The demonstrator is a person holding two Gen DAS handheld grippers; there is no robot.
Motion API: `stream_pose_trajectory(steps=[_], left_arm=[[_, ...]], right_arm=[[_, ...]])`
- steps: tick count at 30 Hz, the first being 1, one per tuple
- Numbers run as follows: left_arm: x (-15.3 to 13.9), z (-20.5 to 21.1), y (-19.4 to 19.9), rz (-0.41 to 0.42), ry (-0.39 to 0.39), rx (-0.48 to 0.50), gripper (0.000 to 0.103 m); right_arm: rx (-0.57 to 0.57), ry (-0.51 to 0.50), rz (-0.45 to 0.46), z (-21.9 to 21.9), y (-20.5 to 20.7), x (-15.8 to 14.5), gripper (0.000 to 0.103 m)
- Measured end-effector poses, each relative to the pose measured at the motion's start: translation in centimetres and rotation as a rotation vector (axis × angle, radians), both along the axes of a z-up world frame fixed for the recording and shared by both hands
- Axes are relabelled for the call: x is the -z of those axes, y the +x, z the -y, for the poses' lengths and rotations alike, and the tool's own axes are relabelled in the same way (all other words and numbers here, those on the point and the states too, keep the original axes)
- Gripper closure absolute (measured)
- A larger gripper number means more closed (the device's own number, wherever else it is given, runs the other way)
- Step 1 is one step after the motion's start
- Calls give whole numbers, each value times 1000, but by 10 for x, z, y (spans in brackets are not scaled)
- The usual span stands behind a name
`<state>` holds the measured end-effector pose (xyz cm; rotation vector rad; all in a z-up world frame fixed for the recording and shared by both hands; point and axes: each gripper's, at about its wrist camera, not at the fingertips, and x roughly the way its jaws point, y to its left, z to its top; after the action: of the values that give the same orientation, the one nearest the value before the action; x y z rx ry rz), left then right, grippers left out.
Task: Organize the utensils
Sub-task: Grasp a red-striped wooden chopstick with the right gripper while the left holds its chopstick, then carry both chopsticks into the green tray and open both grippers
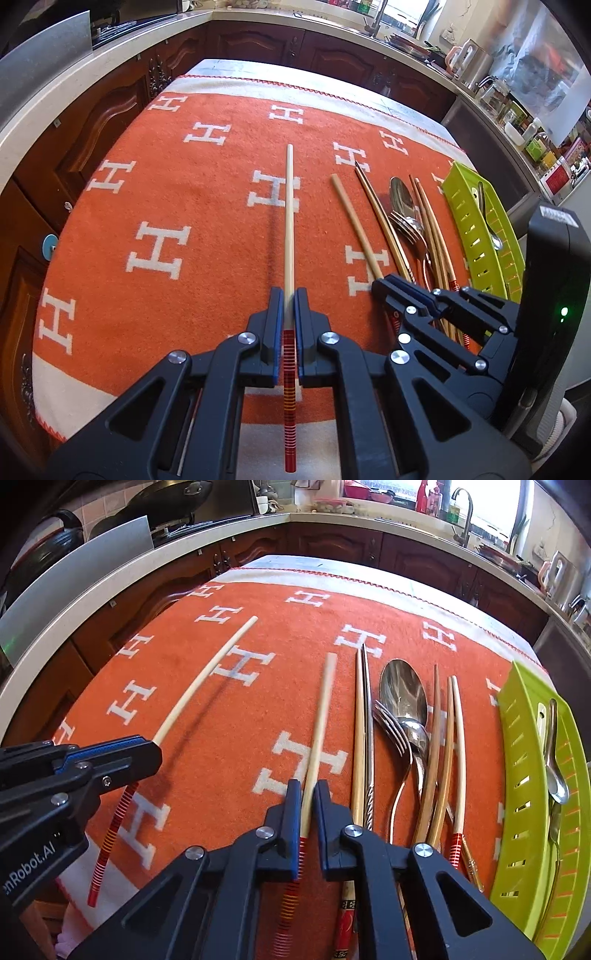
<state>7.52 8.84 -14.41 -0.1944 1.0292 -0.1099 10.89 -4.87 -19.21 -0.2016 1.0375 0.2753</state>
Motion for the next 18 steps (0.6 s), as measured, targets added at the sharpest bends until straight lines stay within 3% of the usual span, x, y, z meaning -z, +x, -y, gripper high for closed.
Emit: stream_pose_trajectory(steps=[9, 18], left_arm=[[-33, 20, -8, 57, 20, 23, 100], [-77, 78, -4, 101, -1, 121, 100]], right_arm=[[42, 221, -35, 37, -22, -32, 98], [146, 383, 32, 117, -48, -89, 98]])
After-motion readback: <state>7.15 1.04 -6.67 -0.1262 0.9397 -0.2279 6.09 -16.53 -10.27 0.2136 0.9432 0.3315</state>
